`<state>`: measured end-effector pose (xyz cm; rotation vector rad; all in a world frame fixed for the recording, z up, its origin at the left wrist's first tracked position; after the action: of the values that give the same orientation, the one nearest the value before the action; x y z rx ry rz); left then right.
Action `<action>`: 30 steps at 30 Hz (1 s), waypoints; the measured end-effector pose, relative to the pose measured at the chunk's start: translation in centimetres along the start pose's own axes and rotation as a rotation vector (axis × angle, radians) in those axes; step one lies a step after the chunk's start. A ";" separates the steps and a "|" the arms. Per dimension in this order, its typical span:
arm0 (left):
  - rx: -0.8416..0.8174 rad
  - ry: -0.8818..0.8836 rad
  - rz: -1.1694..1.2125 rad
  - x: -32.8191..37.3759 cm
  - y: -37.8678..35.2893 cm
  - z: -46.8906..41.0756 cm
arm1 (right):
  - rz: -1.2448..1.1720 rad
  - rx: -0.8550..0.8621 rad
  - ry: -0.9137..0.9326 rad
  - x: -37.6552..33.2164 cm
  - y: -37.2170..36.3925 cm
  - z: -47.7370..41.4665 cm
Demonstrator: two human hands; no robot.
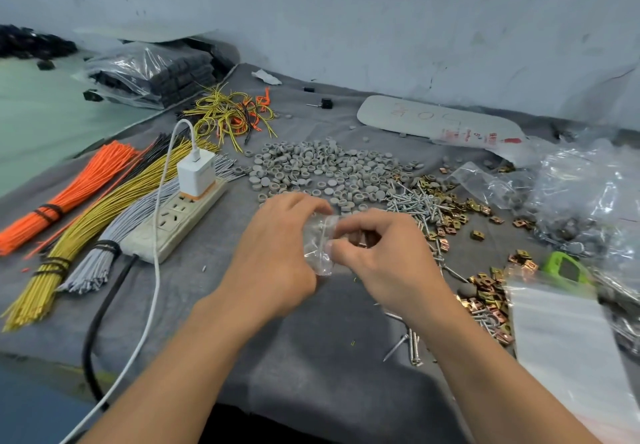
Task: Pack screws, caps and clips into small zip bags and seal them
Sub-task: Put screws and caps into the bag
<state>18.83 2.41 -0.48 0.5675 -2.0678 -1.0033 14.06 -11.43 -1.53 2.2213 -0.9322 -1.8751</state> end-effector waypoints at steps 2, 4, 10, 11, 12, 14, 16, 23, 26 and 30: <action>-0.028 -0.024 0.040 0.9 -0.3 -0.1 | -0.003 0.008 0.028 -0.7 -0.5 -0.1; -0.032 -0.003 0.092 1.4 -0.4 0.0 | -0.056 -0.001 0.025 -1.0 -1.1 -0.2; 0.016 0.131 0.216 0.4 0.4 -0.2 | -0.132 0.088 0.036 -1.3 1.1 -0.8; 0.024 0.144 0.242 0.2 0.7 -0.3 | -0.129 0.153 0.015 -0.9 2.4 -0.9; 0.029 0.157 0.270 0.0 0.9 -0.4 | -0.074 0.202 -0.018 -0.4 3.5 -1.1; 0.035 0.172 0.322 -0.4 1.4 -0.4 | 0.187 0.139 -0.119 0.9 4.0 -1.2; 0.051 0.171 0.375 -0.6 2.0 -0.5 | 0.491 -0.023 -0.190 1.9 2.6 -0.9; 0.111 0.142 0.242 -0.9 3.5 -0.3 | 0.794 -0.041 -0.145 1.8 -0.1 -0.7; 0.061 0.128 0.080 -0.8 2.9 -0.4 | 0.691 -0.040 -0.177 1.9 -0.2 -0.8; -0.038 0.110 -0.068 -0.5 1.2 -0.6 | 0.651 -0.081 -0.112 1.8 -1.0 -1.0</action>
<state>19.58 3.16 0.48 0.6618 -1.9400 -1.0254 15.51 -11.88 -3.26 1.5080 -1.3571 -1.6825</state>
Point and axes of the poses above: each hand's wrist, its own z-axis away from the middle knuckle, its own y-axis out of the back of the hand, x = y × z, the point moved 7 cm from there along -z, towards the middle knuckle, and after that the axes turned 2 degrees about x, right-handed, at the moved point
